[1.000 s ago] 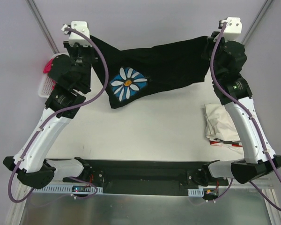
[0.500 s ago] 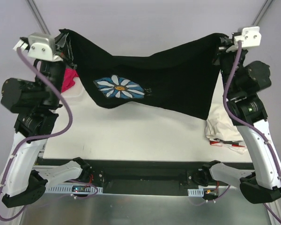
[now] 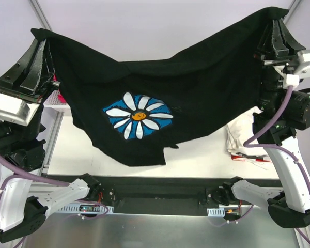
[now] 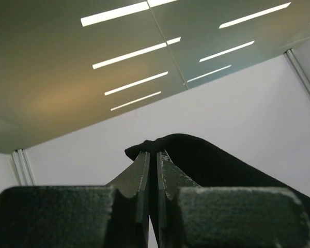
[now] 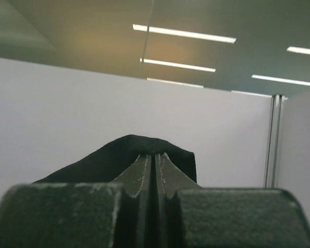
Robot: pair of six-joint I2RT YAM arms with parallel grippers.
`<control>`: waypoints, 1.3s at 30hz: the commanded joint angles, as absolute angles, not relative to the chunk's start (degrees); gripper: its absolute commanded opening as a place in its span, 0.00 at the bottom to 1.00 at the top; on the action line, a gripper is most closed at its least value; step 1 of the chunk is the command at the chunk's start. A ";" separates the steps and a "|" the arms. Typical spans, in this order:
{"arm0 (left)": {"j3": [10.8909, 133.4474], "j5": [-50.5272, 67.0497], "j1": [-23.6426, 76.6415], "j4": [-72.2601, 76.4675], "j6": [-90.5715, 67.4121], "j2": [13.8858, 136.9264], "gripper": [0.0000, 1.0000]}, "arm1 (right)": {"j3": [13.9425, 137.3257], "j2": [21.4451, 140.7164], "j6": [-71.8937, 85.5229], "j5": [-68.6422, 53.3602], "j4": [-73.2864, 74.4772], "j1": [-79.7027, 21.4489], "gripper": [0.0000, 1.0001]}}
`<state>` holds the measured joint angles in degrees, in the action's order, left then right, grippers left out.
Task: Fold and stack the t-shirts
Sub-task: Flatten out the tshirt
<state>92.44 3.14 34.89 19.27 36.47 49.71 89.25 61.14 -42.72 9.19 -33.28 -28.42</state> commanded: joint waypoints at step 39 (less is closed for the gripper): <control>108.47 2.37 31.99 29.89 46.23 73.75 0.00 | 108.82 80.08 -41.48 7.47 -38.85 -23.11 0.01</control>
<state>107.55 1.39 32.51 26.81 47.13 79.24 108.44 86.37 -42.48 6.85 -37.12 -22.50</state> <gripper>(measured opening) 0.017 0.020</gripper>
